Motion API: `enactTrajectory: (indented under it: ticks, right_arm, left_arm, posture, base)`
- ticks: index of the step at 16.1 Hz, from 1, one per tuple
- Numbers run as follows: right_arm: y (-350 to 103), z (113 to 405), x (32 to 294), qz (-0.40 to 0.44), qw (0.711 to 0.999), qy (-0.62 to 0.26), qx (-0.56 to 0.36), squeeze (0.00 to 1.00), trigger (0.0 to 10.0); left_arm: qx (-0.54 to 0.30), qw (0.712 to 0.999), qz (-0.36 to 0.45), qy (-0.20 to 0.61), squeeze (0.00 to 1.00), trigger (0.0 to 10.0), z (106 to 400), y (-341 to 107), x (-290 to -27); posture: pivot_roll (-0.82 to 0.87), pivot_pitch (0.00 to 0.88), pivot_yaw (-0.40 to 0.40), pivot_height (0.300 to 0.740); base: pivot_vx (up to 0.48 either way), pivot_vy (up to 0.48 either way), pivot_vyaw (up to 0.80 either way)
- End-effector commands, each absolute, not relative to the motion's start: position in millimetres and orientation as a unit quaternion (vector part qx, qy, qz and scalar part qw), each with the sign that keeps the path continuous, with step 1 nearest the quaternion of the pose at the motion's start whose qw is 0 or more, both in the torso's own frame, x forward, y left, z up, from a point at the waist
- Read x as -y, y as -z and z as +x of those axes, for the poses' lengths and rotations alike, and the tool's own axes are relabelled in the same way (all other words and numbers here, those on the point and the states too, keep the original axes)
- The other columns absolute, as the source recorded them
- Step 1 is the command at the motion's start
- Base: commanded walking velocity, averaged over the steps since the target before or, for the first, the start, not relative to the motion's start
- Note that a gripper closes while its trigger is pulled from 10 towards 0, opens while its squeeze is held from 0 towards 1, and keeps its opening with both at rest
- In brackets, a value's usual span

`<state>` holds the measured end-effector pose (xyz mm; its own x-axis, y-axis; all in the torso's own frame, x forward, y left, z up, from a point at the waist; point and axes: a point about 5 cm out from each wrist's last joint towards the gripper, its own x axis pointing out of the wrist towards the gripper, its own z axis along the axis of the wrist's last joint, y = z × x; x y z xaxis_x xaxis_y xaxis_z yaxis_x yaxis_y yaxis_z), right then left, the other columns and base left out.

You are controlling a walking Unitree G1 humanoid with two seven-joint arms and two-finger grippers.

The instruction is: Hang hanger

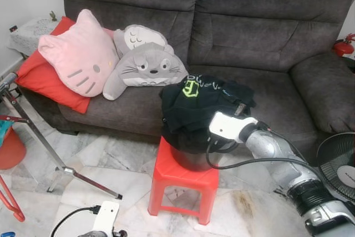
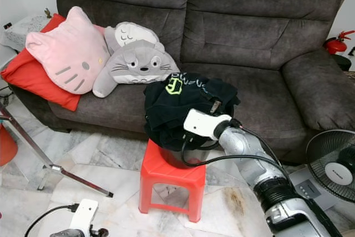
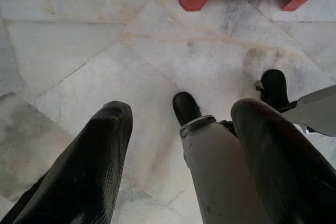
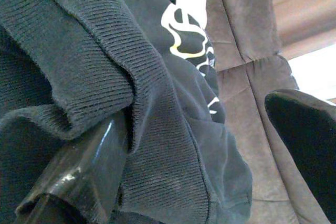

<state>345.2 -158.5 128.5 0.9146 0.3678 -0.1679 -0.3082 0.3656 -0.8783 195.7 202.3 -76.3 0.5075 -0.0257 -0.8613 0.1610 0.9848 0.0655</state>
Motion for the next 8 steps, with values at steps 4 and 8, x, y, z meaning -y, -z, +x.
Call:
enactTrajectory:
  ticks: [4,8]
  right_arm:
    - [-118.2,339.0,169.6,-0.534,0.819,-0.208,-0.023,0.00,10.0]
    - [-113.8,338.9,176.0,-0.534,0.821,-0.196,-0.048,0.00,10.0]
  left_arm:
    - [-0.502,0.861,0.063,0.061,0.00,10.0,193.2,78.0,-200.6]
    - [-0.501,0.861,0.063,0.062,0.00,10.0,193.3,77.8,-201.1]
  posture:
    - [-0.16,0.000,-0.048,0.740]
    - [-0.16,0.000,-0.047,0.740]
  base:
    - [0.000,0.000,0.00]
    - [0.000,0.000,0.00]
